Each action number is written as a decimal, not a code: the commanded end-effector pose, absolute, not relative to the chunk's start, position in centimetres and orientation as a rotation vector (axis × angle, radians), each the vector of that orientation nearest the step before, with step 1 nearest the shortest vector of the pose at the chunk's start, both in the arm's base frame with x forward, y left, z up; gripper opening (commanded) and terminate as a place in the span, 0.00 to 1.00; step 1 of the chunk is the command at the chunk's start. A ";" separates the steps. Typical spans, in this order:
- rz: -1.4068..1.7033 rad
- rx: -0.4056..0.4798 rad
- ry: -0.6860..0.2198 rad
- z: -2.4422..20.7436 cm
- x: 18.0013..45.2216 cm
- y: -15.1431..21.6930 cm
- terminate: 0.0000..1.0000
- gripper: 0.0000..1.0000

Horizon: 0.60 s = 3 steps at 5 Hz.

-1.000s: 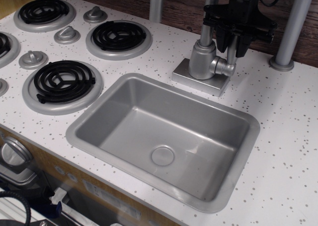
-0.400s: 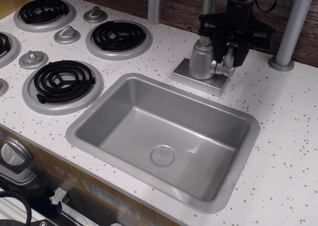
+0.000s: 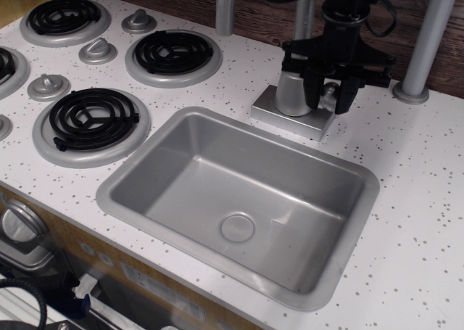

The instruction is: Lever vertical to front

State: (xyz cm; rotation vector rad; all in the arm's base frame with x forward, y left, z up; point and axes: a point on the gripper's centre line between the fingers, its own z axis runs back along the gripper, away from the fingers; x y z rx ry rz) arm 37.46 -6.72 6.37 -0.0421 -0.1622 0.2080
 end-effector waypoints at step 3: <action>0.194 -0.146 -0.048 6.9 37.5 -6.6 0.00 0.00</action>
